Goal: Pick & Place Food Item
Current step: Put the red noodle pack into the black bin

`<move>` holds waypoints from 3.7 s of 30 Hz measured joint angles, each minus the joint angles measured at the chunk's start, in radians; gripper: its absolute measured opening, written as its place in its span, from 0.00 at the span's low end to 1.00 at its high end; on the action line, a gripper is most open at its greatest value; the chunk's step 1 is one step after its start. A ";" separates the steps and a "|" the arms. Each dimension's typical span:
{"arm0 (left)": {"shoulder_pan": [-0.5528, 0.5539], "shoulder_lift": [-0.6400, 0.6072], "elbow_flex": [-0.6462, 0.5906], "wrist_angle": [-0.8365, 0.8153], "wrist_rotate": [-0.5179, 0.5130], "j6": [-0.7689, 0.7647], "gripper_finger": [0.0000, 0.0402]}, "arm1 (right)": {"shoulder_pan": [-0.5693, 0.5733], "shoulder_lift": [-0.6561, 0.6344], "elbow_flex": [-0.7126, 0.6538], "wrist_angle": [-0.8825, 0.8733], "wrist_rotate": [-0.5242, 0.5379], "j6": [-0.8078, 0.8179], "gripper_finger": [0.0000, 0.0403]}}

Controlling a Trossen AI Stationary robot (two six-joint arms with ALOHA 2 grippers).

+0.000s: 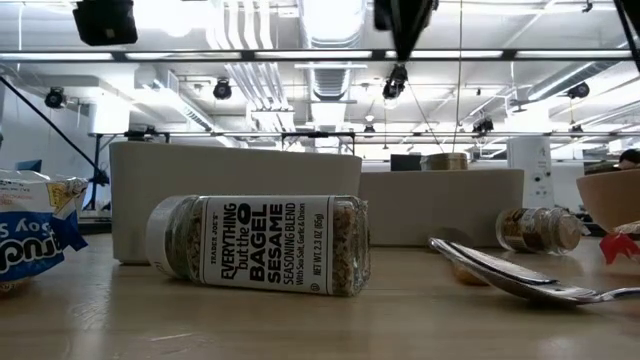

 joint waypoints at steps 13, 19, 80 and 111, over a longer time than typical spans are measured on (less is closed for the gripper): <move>0.000 0.000 0.000 -0.017 -0.003 0.073 0.95 | 0.249 -0.260 -0.429 0.181 -0.077 0.552 0.56; 0.000 0.000 0.000 -0.017 -0.003 0.074 0.95 | 0.392 -0.474 -0.754 0.572 0.064 1.064 0.56; 0.000 0.000 0.000 0.041 -0.011 -0.010 0.95 | 0.752 -0.077 -0.838 0.722 0.146 1.463 0.03; 0.000 0.003 0.000 0.039 -0.090 -0.036 0.95 | 0.633 -0.377 -0.721 0.373 0.482 1.194 0.02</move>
